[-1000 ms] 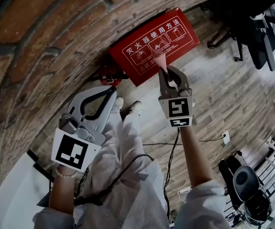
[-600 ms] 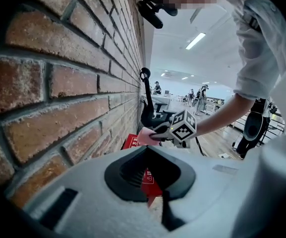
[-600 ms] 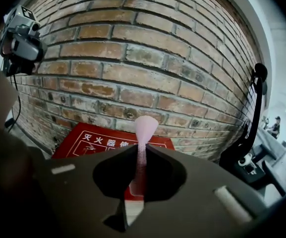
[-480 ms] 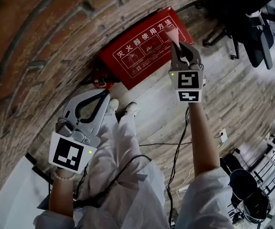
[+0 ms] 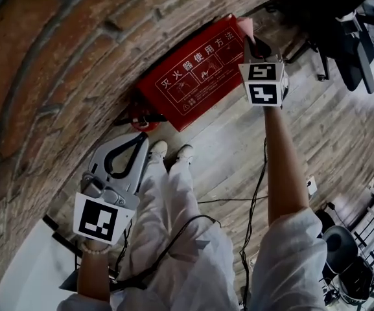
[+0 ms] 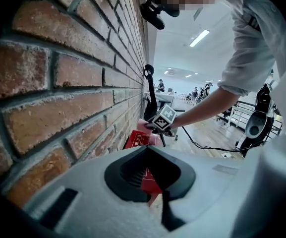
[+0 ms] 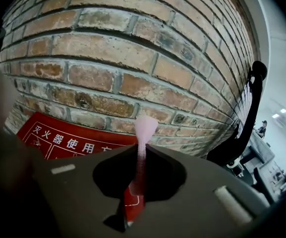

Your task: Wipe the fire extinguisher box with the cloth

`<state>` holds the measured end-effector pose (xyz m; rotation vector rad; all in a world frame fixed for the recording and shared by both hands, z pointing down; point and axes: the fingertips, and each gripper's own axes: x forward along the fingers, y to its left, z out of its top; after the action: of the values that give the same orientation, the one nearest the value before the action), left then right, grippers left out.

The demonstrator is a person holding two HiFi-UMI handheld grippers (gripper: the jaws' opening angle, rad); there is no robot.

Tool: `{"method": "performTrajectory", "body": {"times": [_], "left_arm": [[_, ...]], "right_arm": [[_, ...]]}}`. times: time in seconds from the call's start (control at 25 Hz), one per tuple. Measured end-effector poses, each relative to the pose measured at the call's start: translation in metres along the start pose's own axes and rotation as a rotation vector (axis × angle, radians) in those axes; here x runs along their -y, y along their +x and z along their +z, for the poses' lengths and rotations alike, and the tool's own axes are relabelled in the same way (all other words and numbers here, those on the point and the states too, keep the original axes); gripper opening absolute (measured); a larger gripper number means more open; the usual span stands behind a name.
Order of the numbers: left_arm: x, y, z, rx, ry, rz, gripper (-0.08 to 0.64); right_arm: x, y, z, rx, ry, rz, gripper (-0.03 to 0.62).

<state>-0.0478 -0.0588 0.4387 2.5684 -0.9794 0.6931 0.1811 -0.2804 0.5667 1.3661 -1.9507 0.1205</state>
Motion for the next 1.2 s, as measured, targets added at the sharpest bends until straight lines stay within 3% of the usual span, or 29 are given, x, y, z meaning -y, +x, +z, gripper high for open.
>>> {"method": "performTrajectory", "body": {"times": [0.4, 0.64, 1.2], "left_arm": [[-0.002, 0.003, -0.013, -0.011, -0.052, 0.023, -0.002], [-0.003, 0.005, -0.012, -0.01, 0.001, 0.005, -0.002], [-0.011, 0.005, -0.013, -0.014, 0.007, -0.002, -0.002]], "right_arm": [[-0.014, 0.035, -0.003, -0.076, -0.08, 0.045, 0.026], [-0.037, 0.043, -0.01, -0.103, -0.087, 0.108, 0.026], [-0.082, 0.043, -0.006, -0.094, -0.103, 0.21, 0.026]]}}
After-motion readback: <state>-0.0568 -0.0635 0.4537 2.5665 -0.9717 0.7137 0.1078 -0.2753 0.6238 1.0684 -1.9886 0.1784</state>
